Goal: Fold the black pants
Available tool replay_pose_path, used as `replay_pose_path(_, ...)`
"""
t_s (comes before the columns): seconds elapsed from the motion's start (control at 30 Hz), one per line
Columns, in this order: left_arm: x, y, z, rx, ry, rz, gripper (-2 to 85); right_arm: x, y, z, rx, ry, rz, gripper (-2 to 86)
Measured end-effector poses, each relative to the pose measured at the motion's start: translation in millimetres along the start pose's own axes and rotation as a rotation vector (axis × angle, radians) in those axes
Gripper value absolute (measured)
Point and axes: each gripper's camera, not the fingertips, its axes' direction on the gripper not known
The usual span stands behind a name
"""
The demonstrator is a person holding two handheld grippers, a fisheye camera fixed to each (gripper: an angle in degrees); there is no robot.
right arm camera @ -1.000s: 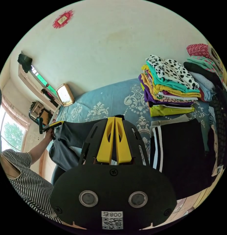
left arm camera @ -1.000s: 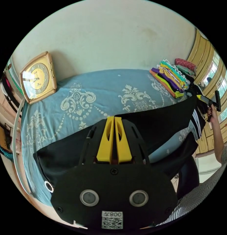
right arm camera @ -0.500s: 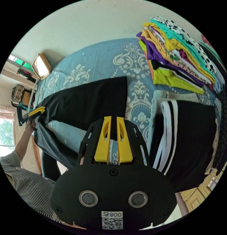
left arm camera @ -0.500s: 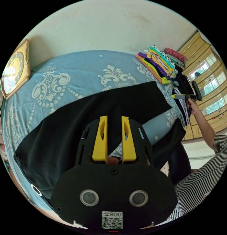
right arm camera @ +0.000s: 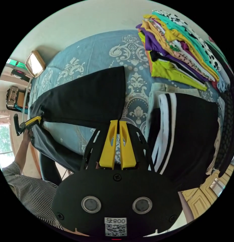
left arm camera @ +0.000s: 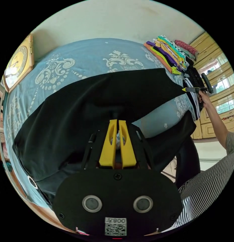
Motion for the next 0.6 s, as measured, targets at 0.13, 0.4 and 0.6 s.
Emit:
replay_pose_path(0.13,0.8,6.8,18.6,-0.079,0.01,0.07,3.2,18.6,-2.9,17.7,-0.103,-0.027,0.023,0.8)
replay_pose_path(0.4,-30.1,24.9,10.7,0.025,0.181,0.026,7.6,15.2,-30.2,-3.5,0.082,0.063,0.075,5.3)
replay_pose_path(0.6,-77.8,0.0,16.9,0.063,0.08,-0.05,8.7,10.2,-108.6,7.8,0.112,0.002,0.071,7.0)
